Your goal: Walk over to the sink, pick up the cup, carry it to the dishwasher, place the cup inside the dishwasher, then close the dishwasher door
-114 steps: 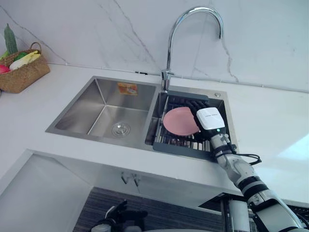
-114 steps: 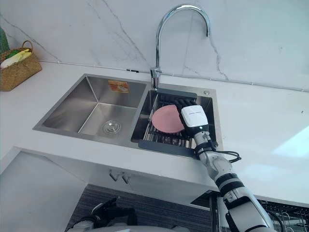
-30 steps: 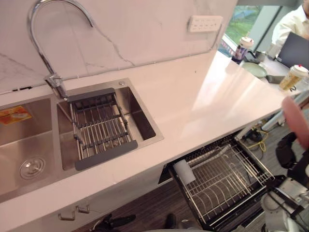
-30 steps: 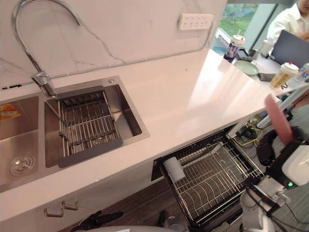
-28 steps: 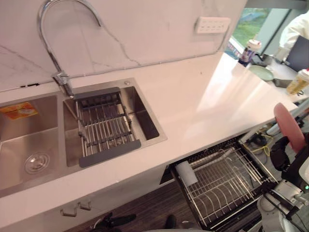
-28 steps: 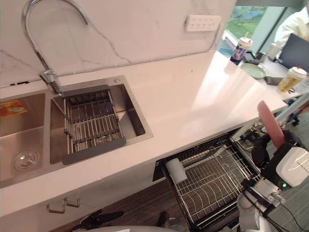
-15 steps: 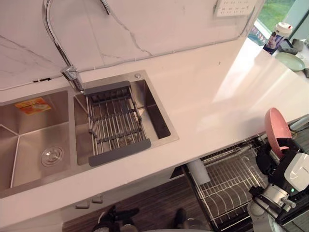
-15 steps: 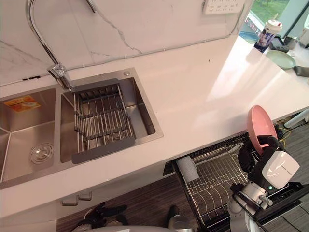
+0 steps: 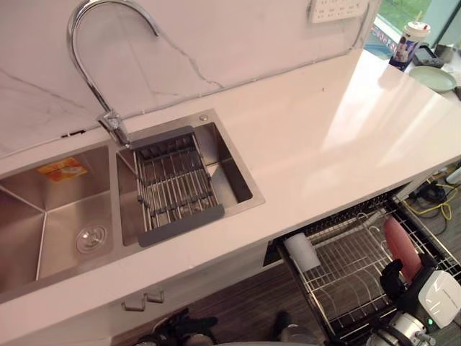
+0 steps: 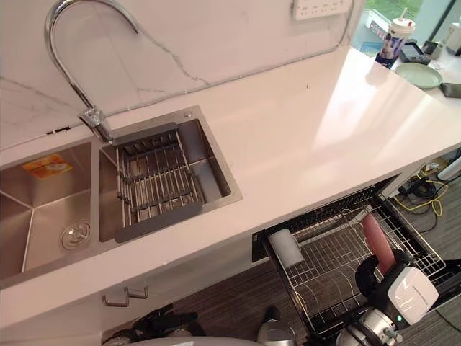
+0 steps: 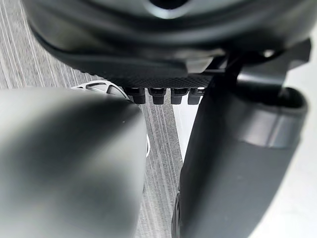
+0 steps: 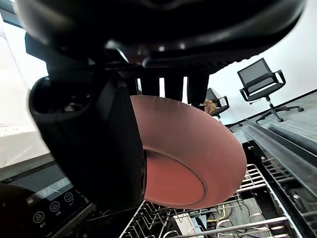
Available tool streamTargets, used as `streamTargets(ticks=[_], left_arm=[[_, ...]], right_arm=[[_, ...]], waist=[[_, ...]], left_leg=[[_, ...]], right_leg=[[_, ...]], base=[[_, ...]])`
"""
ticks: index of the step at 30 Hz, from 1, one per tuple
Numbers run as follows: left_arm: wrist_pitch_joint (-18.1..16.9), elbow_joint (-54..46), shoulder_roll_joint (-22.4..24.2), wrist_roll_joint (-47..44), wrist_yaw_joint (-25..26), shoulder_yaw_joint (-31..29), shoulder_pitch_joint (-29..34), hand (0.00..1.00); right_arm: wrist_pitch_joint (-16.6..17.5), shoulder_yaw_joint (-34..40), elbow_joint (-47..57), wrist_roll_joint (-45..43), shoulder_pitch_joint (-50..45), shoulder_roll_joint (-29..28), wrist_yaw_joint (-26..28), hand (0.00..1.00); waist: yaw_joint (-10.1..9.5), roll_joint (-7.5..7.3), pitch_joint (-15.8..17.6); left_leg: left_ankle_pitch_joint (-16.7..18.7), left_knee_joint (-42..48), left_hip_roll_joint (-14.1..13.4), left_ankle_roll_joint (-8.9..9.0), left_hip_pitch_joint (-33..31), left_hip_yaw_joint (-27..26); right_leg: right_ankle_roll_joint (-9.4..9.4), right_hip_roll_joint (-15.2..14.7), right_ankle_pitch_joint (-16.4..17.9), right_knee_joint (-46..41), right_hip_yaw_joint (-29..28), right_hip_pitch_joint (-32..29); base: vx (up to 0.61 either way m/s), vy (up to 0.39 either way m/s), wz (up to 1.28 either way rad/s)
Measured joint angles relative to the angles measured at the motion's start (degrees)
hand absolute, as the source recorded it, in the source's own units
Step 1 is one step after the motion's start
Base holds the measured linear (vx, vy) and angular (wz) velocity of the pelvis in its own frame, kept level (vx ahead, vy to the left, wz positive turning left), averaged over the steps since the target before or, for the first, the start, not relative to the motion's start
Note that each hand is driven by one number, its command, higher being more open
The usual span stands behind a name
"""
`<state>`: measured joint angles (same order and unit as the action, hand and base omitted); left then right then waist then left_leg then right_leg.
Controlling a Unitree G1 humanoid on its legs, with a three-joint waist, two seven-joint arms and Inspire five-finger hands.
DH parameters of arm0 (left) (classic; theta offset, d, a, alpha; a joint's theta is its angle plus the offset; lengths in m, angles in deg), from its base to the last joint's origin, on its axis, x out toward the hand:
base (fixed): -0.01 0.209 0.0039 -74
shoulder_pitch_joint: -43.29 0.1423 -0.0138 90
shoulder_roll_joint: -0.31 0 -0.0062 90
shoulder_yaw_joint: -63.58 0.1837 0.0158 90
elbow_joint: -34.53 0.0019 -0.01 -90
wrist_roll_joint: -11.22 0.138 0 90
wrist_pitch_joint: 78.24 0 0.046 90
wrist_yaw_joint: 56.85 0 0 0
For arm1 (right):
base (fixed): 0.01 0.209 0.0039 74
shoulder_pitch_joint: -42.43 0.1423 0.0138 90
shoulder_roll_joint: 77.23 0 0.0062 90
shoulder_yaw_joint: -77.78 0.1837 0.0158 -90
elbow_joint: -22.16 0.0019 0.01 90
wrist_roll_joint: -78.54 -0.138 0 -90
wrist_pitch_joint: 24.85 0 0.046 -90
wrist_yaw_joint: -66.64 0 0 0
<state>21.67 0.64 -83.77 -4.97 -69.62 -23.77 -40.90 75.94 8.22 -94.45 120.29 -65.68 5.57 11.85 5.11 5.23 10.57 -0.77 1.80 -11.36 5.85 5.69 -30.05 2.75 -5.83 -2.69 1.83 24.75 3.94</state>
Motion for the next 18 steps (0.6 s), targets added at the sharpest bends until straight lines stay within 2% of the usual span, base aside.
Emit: streamTargets(ticks=[5,10,13,14,18], left_arm=[[0.16,0.32,-0.02,0.68,-0.19,0.17,-0.01,1.00],[-0.68,0.23,-0.08,0.45,-0.14,0.66,-0.51,1.00],[-2.61,0.18,0.19,0.36,1.38,2.50,-1.38,1.00],[-3.12,0.16,0.40,0.31,1.88,2.52,-2.19,1.00],[-4.41,-0.13,0.59,-0.91,3.48,2.54,-4.51,1.00]], right_arm=[[0.87,-1.35,-1.04,0.83,-0.42,-0.97,0.41,0.00],[0.63,-6.40,-4.79,1.22,1.42,-0.89,4.25,0.00],[-1.07,-8.70,-7.25,1.12,4.55,0.25,6.43,0.00],[-2.13,-9.19,-8.01,0.84,6.23,1.07,6.94,0.00],[-6.37,-11.08,-10.59,0.01,12.92,6.16,9.02,0.00]], waist=[[0.26,0.09,0.04],[0.12,0.18,1.29],[-0.18,0.56,2.57],[-0.52,1.14,3.43],[-1.19,1.21,7.40]], left_leg=[[0.47,0.01,0.13,0.25,0.91,-1.11],[0.50,0.04,0.48,0.23,0.60,-1.11],[0.49,0.34,0.77,0.19,-0.87,-0.72],[0.47,0.52,0.90,0.14,-1.54,-0.42],[0.04,0.75,1.42,-0.50,-4.30,0.83]], right_leg=[[0.07,0.05,-0.08,0.15,-1.25,0.01],[0.21,0.07,-0.36,0.67,-1.34,-0.15],[0.45,-0.12,-0.81,1.18,-1.29,-1.26],[0.38,-0.23,-1.10,1.22,-1.27,-1.86],[0.10,-0.50,-2.08,1.21,-0.98,-4.27]], base=[[0.02,0.021,-0.12],[-0.01,0.006,0.00],[-0.04,0.016,0.01],[-0.03,0.022,0.02],[-0.03,0.019,0.05]])
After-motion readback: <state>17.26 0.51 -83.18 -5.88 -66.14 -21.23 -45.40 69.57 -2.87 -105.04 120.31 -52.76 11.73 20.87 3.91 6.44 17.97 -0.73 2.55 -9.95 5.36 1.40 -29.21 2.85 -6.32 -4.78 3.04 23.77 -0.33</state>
